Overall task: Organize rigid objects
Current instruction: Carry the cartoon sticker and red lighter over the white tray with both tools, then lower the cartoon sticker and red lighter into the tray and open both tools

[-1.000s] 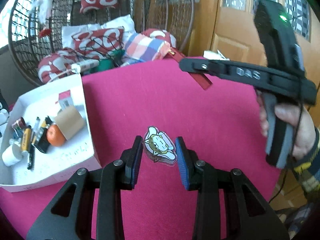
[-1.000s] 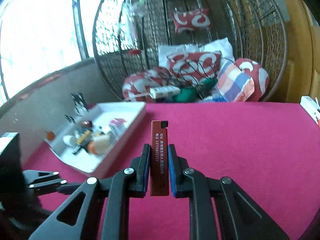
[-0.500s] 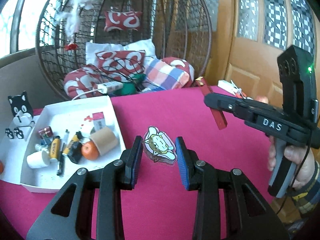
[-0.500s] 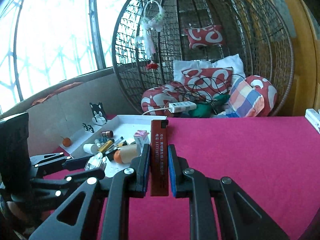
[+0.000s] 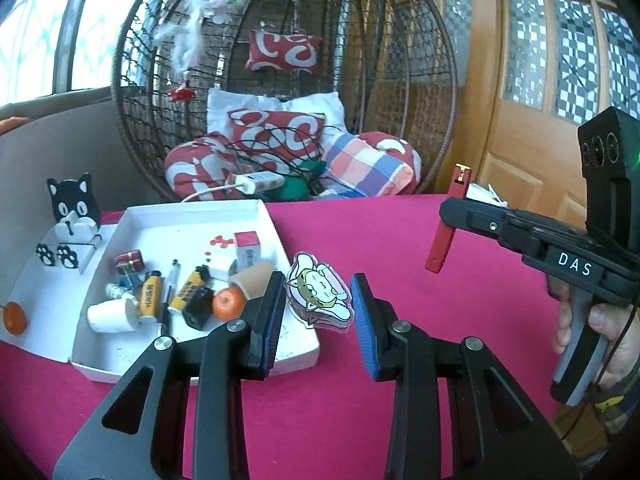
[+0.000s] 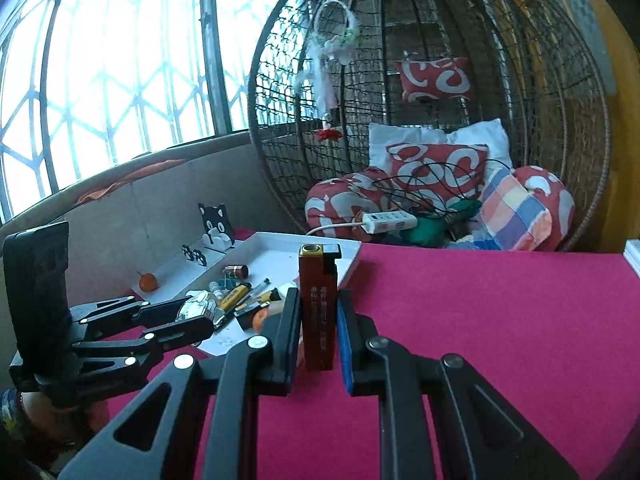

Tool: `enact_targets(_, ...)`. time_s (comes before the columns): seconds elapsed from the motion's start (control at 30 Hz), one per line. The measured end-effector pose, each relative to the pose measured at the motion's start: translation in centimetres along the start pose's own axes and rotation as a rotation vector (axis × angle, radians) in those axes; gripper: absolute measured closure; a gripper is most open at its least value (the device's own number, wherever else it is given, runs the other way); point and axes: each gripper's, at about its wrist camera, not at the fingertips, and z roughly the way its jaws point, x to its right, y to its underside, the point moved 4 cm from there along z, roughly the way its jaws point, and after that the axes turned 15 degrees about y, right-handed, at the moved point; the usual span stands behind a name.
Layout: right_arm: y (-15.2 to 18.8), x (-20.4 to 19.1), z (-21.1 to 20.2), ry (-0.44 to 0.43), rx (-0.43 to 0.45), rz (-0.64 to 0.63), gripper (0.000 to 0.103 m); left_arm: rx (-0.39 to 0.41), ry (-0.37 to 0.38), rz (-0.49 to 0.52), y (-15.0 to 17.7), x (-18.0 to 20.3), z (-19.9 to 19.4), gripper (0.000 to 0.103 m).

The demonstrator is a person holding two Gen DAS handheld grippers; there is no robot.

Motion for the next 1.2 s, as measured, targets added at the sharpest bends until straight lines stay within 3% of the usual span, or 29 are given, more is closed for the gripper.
enact_targets(0.27, -1.1, -3.5, 1.9, -0.052, -0.009, -0.053, 0.088, 0.03, -0.078, -0.013, -1.1, -3.2, -1.0, 0.07)
enact_targets(0.63, -1.9, -7.6, 7.4, -0.102, -0.099, -0.075, 0.088, 0.033, -0.193, -0.088, -4.0, -10.8, 0.8, 0.07)
enact_targets(1.2, -1.4, -10.2, 12.7, -0.113, -0.185, -0.076, 0.088, -0.001, -0.273, -0.149, -4.9, -16.4, 3.7, 0.07)
